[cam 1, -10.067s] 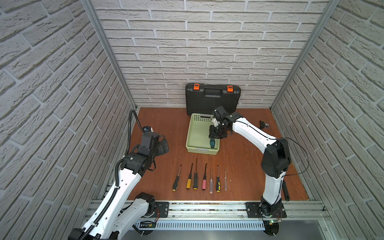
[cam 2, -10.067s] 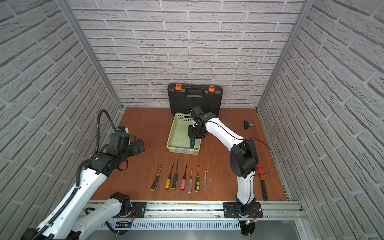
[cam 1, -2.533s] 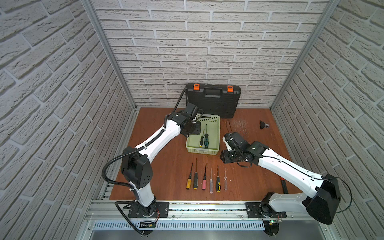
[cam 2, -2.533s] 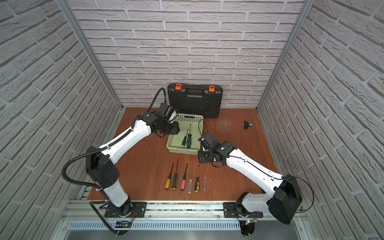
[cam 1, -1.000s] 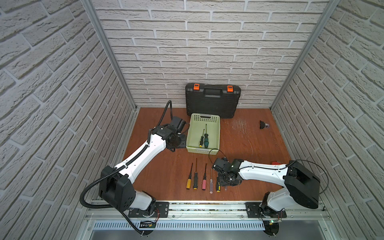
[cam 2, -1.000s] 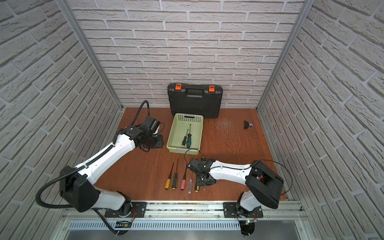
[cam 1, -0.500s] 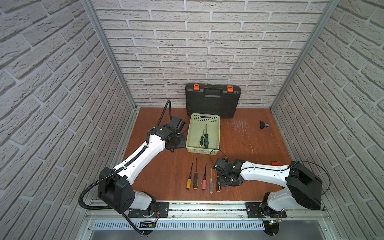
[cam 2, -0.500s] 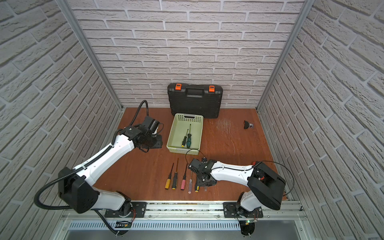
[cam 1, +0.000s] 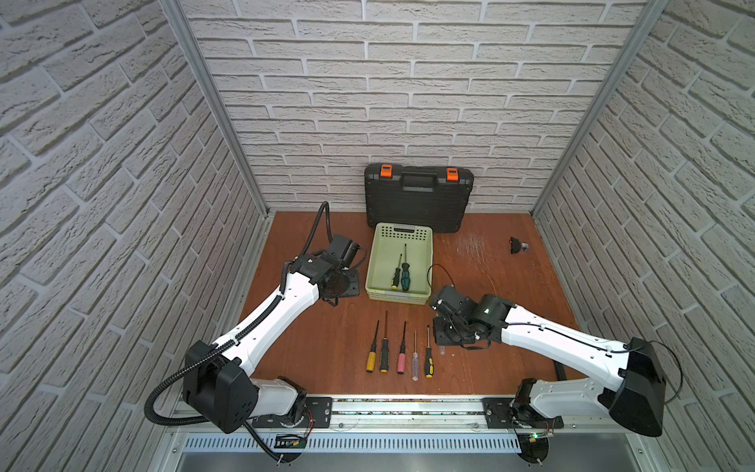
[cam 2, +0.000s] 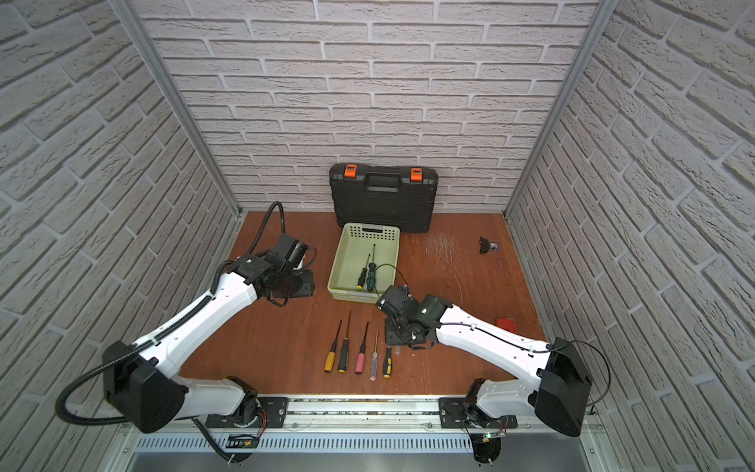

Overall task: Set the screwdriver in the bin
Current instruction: 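Lift the clear thin screwdriver with the right gripper, then carry the clear screwdriver into the basket and open the right gripper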

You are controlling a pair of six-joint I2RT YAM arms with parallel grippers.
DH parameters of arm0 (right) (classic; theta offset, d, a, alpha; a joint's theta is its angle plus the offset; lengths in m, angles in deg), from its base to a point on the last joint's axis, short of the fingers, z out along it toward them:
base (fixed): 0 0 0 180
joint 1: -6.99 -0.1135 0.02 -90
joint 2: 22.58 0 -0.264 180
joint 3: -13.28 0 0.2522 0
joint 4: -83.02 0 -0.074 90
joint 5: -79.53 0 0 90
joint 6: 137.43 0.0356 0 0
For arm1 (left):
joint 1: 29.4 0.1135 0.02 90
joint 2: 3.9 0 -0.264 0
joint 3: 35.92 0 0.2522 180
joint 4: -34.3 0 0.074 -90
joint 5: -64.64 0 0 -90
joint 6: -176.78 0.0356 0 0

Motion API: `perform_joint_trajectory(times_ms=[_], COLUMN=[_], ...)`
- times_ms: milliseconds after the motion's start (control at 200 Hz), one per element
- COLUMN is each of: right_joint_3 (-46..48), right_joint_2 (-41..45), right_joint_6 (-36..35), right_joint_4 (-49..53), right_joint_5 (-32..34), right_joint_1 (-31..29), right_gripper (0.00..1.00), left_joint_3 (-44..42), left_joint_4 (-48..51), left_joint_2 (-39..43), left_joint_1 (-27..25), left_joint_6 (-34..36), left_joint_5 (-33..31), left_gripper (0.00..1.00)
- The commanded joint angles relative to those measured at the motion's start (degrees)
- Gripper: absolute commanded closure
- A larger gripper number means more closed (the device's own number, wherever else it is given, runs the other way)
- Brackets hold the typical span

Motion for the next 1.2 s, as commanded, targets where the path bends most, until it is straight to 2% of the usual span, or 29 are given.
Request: perform_joint_trajectory(times_ms=[0, 130, 290, 420, 595, 735, 905, 1040, 1195], right_joint_3=[-7.68, -16.28, -28.11, -36.98, -42.76, -45.84, -47.84, -47.53, -47.78], right_joint_2=[-3.66, -11.50, -23.64, -34.63, -44.49, -49.23, -52.23, -51.70, -49.01], right_joint_6=[-6.76, -12.30, -17.15, -19.18, -19.32, -17.23, -15.98, -16.93, -19.99], right_joint_4=[-0.59, -3.44, -4.97, -4.31, -5.43, -8.27, -9.02, -8.28, -4.17], right_joint_5=[-4.18, -9.00, -12.61, -15.07, -17.35, -21.65, -21.95, -20.06, -14.35], right_joint_1=[4.94, 10.27, 13.41, 15.50, 16.67, 16.46, 16.11, 16.06, 16.35], right_gripper=[0.95, 0.95, 0.95, 0.95, 0.95, 0.95, 0.95, 0.95, 0.95], left_joint_3=[-1.54, -3.97, -8.29, -10.02, -11.13, -11.58, -11.58, -11.99, -12.58], left_joint_4=[0.37, -0.22, -0.81, -0.84, -1.35, -1.96, -2.03, -1.91, -2.57], left_joint_2=[1.92, 5.55, 10.13, 12.09, 13.49, 13.03, 13.25, 13.89, 13.65], left_joint_1=[0.93, 1.23, 1.33, 1.42, 1.76, 2.39, 2.90, 3.25, 3.48], left_joint_6=[-1.01, -2.75, -5.05, -6.15, -6.18, -5.57, -5.29, -5.46, -5.73], left_joint_5=[-0.94, -0.37, 0.11, 0.17, 0.10, 0.55, 0.76, 0.71, 1.02], left_gripper=[0.52, 0.52, 0.51, 0.51, 0.51, 0.51, 0.51, 0.51, 0.51])
